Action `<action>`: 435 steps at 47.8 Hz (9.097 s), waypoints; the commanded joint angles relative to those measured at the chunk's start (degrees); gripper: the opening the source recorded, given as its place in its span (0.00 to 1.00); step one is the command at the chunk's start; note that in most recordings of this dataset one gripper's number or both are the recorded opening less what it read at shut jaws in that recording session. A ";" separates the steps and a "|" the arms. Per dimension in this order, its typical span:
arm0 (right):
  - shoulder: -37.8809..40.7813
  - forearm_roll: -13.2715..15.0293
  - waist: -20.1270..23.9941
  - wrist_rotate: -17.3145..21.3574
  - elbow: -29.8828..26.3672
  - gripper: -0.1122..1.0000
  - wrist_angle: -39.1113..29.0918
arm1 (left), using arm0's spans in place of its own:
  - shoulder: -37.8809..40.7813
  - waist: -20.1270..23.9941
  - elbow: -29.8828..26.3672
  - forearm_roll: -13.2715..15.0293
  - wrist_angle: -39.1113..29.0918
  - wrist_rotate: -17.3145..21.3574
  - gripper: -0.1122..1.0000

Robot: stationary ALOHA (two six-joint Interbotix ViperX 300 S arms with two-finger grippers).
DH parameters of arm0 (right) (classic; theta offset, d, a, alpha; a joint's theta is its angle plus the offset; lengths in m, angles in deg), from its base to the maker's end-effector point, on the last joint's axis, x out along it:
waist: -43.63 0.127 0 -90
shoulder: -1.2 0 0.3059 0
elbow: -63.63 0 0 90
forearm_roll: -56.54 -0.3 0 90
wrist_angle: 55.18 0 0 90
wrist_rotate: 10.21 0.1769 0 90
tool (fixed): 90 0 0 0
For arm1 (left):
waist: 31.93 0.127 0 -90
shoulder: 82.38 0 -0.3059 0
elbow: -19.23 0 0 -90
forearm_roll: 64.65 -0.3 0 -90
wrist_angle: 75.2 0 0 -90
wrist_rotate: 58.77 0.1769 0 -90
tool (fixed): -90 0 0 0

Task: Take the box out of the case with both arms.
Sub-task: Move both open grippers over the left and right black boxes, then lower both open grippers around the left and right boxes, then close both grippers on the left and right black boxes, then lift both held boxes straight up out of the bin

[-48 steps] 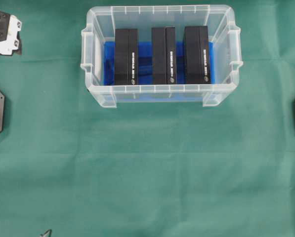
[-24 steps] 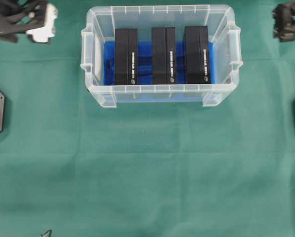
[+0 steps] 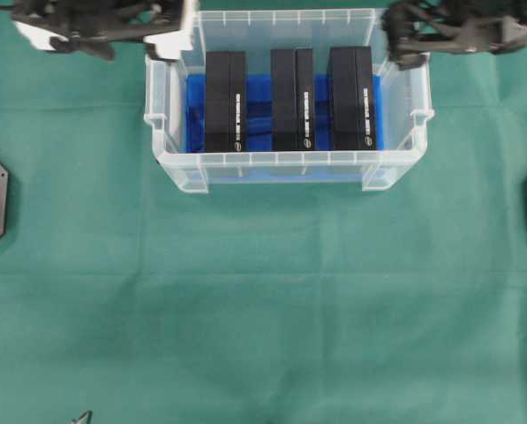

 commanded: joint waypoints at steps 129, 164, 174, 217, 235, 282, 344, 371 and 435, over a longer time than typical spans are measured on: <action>7.91 0.44 1.85 0.00 -11.51 0.95 0.26 | 11.87 -1.76 -12.48 -0.70 2.55 0.35 0.87; 9.32 0.53 2.55 0.09 -9.23 0.95 0.79 | 11.78 -2.37 -7.29 -1.67 5.63 0.00 0.87; 9.40 0.70 2.55 0.35 -6.15 0.95 4.22 | 11.78 -2.37 -3.25 -1.85 11.69 -0.09 0.87; 13.10 0.62 2.55 1.93 4.92 0.95 16.00 | 14.68 -1.41 6.33 -1.76 21.62 -0.09 0.87; 13.62 0.62 2.55 1.93 6.06 0.95 17.84 | 14.94 -1.32 9.40 -1.41 23.91 0.00 0.87; 13.54 1.32 2.64 2.02 5.71 0.69 13.54 | 13.62 -1.49 9.05 -0.09 22.15 0.18 0.68; 6.68 6.15 2.37 1.93 -7.65 0.69 3.87 | 12.74 -2.20 -12.39 0.00 6.24 -1.49 0.68; 6.06 7.82 2.46 0.44 -23.73 0.69 -7.91 | 12.83 -2.72 -29.88 -0.35 -7.91 -1.67 0.68; 6.50 8.79 3.96 -1.32 -32.87 0.69 -14.15 | 16.88 -3.34 -44.03 -0.62 -19.16 -1.49 0.68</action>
